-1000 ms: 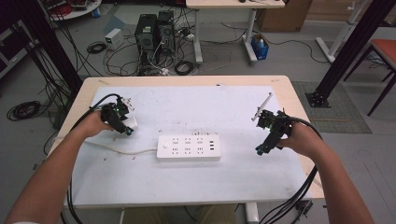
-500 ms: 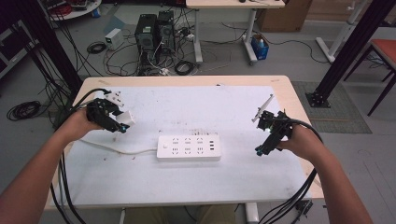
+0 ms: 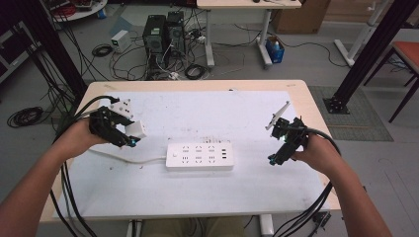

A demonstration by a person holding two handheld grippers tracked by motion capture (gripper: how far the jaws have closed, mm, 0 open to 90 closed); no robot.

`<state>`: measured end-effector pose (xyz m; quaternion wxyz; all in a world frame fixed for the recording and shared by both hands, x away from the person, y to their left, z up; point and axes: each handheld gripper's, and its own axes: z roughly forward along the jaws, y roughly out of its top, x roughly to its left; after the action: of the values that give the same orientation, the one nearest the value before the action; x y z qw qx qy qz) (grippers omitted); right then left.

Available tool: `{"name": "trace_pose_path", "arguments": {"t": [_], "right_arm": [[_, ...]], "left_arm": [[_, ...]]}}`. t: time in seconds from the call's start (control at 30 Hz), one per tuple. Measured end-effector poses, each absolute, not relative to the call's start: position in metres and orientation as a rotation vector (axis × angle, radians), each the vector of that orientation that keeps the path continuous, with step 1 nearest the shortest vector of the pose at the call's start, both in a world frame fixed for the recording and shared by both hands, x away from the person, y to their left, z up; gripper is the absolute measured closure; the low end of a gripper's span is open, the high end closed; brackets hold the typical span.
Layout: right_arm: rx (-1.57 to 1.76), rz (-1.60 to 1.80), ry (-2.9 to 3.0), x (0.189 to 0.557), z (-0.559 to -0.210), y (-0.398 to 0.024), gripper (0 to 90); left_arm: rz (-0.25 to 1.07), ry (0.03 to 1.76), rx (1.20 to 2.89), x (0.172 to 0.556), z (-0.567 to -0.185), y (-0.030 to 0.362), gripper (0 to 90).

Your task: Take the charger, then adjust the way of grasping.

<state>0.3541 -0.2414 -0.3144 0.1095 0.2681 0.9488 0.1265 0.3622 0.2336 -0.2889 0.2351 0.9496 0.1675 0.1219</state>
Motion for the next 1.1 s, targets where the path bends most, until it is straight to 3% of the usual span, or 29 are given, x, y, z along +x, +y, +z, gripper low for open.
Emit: {"name": "trace_pose_path", "arguments": {"t": [0.57, 0.8, 1.1], "right_arm": [[0.919, 0.553, 2.69, 0.341, -0.314, -0.234, 1.7], [1.004, 0.771, 2.657, 0.33, -0.313, -0.219, 1.7], [1.082, 0.993, 2.67, 0.323, -0.308, -0.197, 1.8]], "left_arm": [[0.321, 0.383, 2.621, 0.356, -0.279, 0.187, 42.5], [0.252, 0.339, 2.647, 0.353, -0.286, 0.151, 42.5], [0.256, 0.174, 2.667, 0.342, -0.293, 0.109, 42.5]]}}
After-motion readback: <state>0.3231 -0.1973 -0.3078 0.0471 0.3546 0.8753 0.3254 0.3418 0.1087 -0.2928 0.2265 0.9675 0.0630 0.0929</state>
